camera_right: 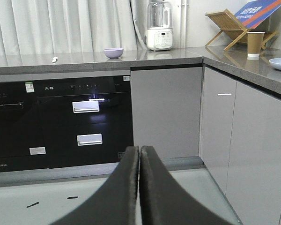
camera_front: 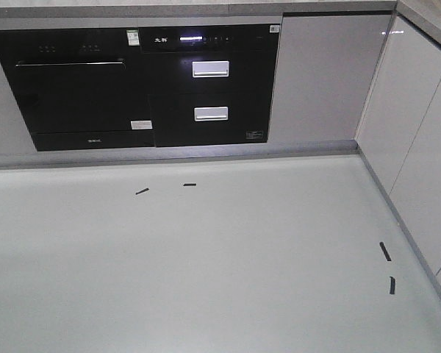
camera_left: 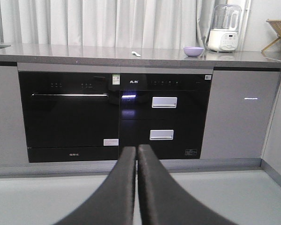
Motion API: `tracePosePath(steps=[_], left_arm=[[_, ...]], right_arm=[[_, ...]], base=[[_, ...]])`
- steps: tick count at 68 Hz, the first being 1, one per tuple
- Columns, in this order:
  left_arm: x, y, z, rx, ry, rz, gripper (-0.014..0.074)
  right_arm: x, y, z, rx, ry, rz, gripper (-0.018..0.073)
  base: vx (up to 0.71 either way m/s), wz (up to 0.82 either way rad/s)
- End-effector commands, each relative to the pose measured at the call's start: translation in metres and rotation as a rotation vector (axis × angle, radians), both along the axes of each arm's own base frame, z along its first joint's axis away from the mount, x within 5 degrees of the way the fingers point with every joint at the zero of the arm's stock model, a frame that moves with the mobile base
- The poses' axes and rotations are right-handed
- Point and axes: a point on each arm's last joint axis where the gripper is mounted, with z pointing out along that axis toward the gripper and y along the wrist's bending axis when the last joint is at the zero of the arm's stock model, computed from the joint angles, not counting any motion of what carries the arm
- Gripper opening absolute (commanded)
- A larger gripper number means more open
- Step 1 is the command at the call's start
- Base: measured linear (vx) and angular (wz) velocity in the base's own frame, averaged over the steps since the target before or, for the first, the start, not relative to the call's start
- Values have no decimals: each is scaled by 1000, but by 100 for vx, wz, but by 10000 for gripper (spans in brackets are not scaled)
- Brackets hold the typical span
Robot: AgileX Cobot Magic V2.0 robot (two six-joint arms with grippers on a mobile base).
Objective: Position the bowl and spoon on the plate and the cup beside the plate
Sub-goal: 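Drive the base toward the counter with both grippers held still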
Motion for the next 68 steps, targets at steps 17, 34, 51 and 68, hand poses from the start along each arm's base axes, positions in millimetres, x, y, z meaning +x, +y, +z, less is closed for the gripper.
tracePosePath(steps=[17, 34, 51, 68], left_arm=[[0, 0, -3, -10, -57, 3, -6], [0, 0, -3, -10, -57, 3, -6], [0, 0, -3, -10, -57, 3, -6], [0, 0, -3, -10, -57, 3, -6]], right_arm=[[0, 1, 2, -13, -65, 3, -5], [0, 1, 2, -13, -65, 3, -5], [0, 1, 2, -13, -65, 3, -5], [0, 1, 2, -13, -65, 3, -5]], base=[[0, 0], [0, 0], [0, 0], [0, 0]])
